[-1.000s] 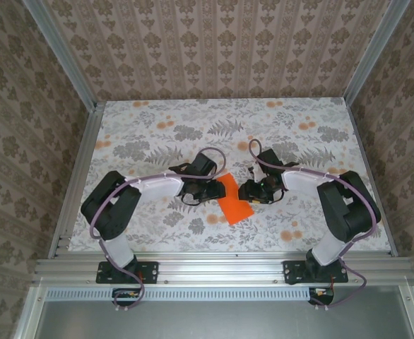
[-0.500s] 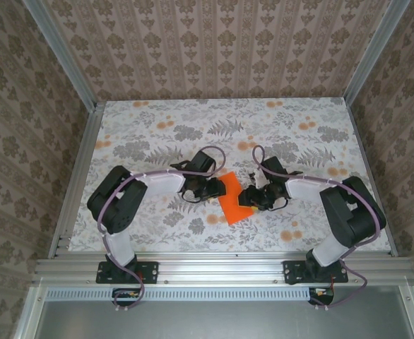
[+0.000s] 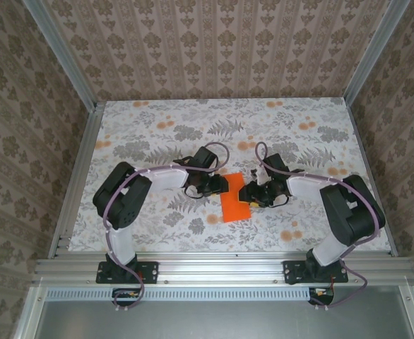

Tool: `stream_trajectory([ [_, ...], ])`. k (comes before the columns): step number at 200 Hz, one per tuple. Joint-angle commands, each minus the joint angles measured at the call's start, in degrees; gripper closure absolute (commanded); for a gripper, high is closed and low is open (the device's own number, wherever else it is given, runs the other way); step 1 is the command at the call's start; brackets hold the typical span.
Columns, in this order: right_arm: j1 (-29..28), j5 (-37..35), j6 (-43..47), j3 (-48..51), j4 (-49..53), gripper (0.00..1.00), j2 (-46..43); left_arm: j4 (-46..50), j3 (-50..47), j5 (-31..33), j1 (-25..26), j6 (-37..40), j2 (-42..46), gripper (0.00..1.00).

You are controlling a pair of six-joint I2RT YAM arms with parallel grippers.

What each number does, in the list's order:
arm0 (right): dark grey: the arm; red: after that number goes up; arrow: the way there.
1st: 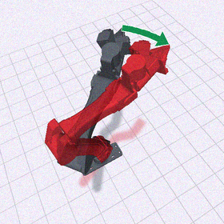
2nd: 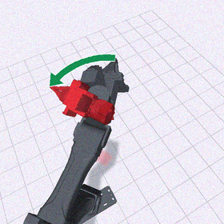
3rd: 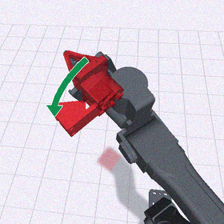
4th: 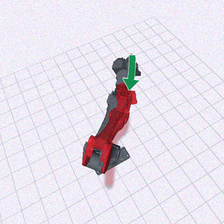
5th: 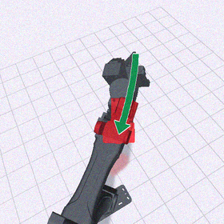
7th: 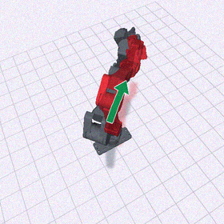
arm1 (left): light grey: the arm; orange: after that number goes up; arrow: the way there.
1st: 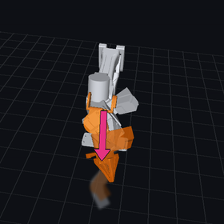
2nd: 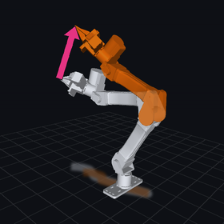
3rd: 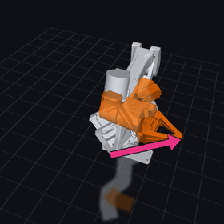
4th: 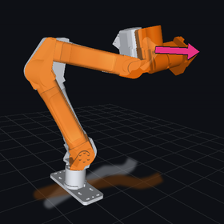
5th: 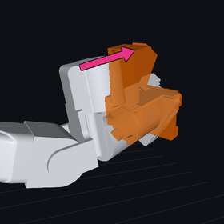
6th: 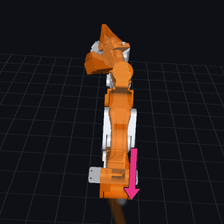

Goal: Fold a paper plane with a square sheet of paper (pick it up from the middle)
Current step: Third fold the triangle at the center of the table.

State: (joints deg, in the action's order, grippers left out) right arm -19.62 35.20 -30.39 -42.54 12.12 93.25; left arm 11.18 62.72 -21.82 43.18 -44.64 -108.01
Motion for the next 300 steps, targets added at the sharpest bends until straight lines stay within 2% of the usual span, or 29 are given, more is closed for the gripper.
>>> stream_trajectory([
  [1, 0.97, 1.83, 2.16, -2.64, 0.39, 0.53, 2.11, 0.3, 1.43, 1.93, -0.56, 2.29, -1.92, 0.6],
  [42, 2.87, 4.78, 4.25, -5.14, 0.45, 0.56, 5.52, 1.87, 2.48, 2.12, -0.46, 3.56, -2.13, 0.61],
  [100, 3.25, 6.9, 3.05, -5.12, -0.49, 0.82, 5.89, 3.79, 2.94, 3.54, -0.05, 4.55, 0.12, 0.6],
  [134, 3.15, 4.83, -4.44, -1.46, -3.98, 0.92, 2.46, 5.51, 1.4, 8.2, 1.59, 6.11, 5.88, 0.55],
  [174, 2.51, 0.21, -16.49, 3.39, -9.07, 0.95, -2.77, 8.19, -2.17, 17.54, 8.77, 12.8, 14.62, 0.49],
  [212, 1.35, -2.28, -18.91, 3.78, -8.15, 0.95, -4.26, 9.55, -3.76, 22.64, 18.76, 20.42, 18.71, 0.42],
  [237, 1.25, -2.84, -19.25, 3.87, -7.78, 0.95, -4.01, 10.56, -3.34, 25.88, 24.4, 22.56, 17.77, 0.35],
  [266, 0.98, -3.19, -19.34, 4.03, -7.73, 0.95, -3.78, 12.38, 0.06, 29.34, 29.07, 24.57, 13.13, 0.32],
  [300, 0.87, -2.81, -19.26, 3.96, -8.14, 0.94, -3.09, 16.46, 5.86, 33.3, 31.07, 25.45, 5.89, 0.31],
])
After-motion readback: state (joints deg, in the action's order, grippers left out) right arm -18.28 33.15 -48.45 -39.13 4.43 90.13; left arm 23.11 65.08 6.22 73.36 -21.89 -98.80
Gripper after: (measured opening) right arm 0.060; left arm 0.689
